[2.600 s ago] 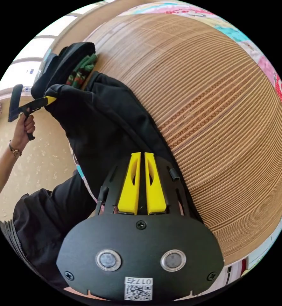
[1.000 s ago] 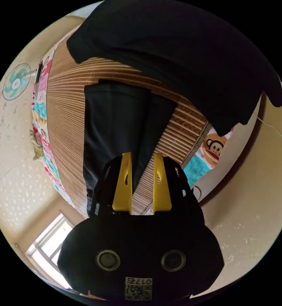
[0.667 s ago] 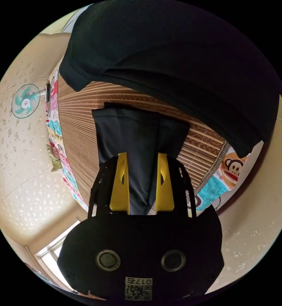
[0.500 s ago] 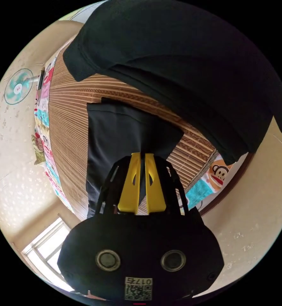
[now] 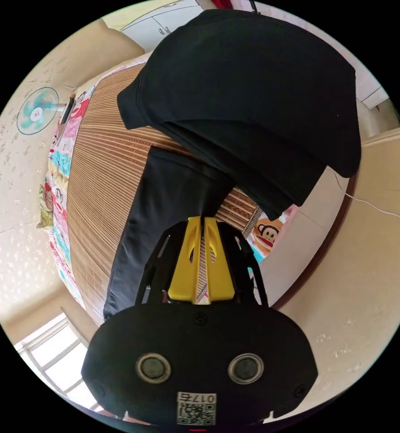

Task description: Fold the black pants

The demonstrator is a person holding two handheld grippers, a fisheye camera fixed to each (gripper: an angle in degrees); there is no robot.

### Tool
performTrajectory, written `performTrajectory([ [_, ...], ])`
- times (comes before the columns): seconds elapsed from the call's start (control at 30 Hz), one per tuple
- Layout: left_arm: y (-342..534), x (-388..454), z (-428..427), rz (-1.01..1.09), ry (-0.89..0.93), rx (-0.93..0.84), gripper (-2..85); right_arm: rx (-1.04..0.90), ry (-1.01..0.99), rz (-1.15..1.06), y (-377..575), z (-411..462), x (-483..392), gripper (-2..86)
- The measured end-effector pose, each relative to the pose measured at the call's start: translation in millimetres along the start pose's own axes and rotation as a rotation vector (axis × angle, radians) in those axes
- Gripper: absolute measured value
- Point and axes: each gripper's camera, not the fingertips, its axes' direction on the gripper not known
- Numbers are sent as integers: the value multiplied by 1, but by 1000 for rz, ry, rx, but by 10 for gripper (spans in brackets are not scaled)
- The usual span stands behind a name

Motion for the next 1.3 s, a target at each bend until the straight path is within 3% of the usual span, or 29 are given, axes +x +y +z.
performTrajectory([
  [0.07,-2,-12,-6,-1,59,24,145,36,38,-28,-6,1,3,14],
  [0.2,-18,-23,-11,68,63,31,178,-116,165,-34,-31,23,-2,27],
  [0.43,-62,-64,19,51,209,-37,165,-34,257,-168,-10,-1,-50,25],
  [0.53,-74,-86,32,44,295,-107,141,28,196,-246,14,-13,-68,13],
  [0.63,-73,-96,31,125,342,-155,102,-26,-66,-366,43,1,-94,6],
  [0.77,-56,-97,20,246,498,-156,77,-421,-319,-337,87,97,-133,3],
  [0.9,-17,-110,4,299,605,-98,73,-808,-259,-522,179,208,-193,3],
  [1.0,8,-116,-11,353,643,-53,71,-945,-199,-529,239,272,-214,4],
  [1.07,20,-117,-21,384,638,-38,71,-954,-160,-427,260,295,-215,4],
  [1.17,38,-103,-51,479,607,9,69,-1173,-391,-392,283,327,-229,4],
  [1.3,77,-24,-77,774,381,-11,74,-1502,-615,-682,277,317,-252,4],
])
